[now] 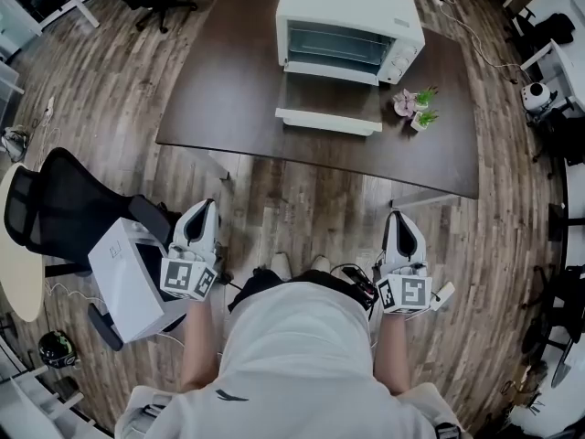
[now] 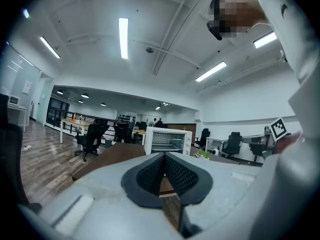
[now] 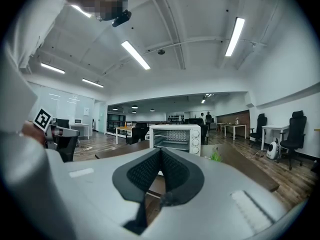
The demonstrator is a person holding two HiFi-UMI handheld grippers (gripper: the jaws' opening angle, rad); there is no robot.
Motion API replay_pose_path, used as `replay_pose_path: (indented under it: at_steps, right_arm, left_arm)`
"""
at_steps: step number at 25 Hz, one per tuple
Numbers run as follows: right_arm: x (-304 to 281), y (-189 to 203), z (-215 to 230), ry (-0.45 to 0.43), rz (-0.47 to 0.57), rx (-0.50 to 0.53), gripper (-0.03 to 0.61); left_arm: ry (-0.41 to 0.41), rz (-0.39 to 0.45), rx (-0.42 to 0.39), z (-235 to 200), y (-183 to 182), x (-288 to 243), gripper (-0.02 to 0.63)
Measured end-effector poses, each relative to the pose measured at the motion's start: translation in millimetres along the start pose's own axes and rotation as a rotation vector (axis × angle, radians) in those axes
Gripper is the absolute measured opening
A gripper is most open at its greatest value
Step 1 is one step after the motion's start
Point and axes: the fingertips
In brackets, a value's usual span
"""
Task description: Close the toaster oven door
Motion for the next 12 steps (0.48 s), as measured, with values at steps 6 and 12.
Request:
replay_pose_path:
  at_steps: [6, 12]
  right_arm:
    - [-13.5, 3.7, -4.5, 0.038, -0.01, -0.011, 0.002]
    - [-47.7, 8.9, 8.5, 0.051, -0.034, 0.006, 0.002]
  left_arm:
    - [0.041, -0.023, 0.008, -15.1, 2.3, -15.1, 0.005]
    - [0.075, -0.042, 0.009, -14.6, 3.0, -58.0, 0.005]
Point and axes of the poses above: the fingertips, and each gripper's own axes: x backward along the fingers, z to its right, y out of its underside, and after that the axes turned 4 degrees about -z, right-handed
